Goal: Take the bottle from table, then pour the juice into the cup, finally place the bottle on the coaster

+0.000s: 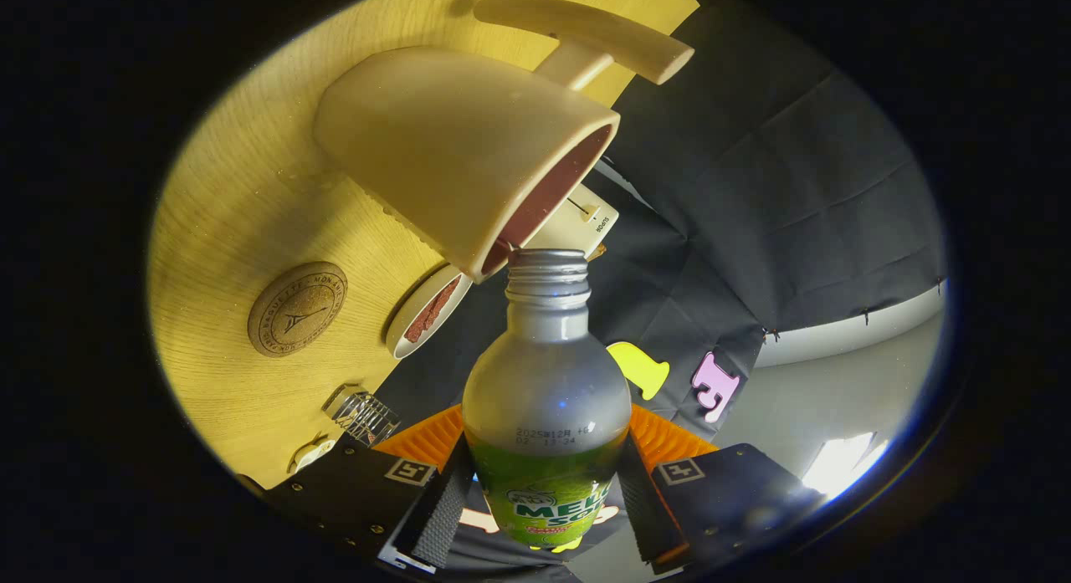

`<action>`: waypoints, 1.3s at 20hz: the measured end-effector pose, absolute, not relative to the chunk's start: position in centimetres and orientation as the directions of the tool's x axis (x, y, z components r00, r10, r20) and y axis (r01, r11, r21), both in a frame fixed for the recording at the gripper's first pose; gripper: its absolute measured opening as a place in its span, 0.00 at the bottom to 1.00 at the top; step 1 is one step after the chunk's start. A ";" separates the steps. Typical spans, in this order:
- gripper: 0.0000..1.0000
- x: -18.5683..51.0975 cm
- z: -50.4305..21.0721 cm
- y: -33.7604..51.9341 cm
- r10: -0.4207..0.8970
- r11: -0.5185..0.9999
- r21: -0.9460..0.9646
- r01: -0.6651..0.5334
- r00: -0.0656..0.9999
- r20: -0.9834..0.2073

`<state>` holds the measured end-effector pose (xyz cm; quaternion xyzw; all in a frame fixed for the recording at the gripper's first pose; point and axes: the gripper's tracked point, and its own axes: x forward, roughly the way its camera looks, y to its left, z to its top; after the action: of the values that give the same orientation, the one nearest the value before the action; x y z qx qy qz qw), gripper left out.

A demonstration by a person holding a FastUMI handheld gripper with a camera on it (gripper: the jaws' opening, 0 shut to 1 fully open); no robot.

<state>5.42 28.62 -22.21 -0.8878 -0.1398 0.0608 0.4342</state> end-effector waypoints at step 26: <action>0.81 5.6 -24.2 27.6 0.252 -0.207 -0.978 -0.023 0.965 -0.076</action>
<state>5.59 27.55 -24.16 -0.7690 -0.0743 0.1098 0.6253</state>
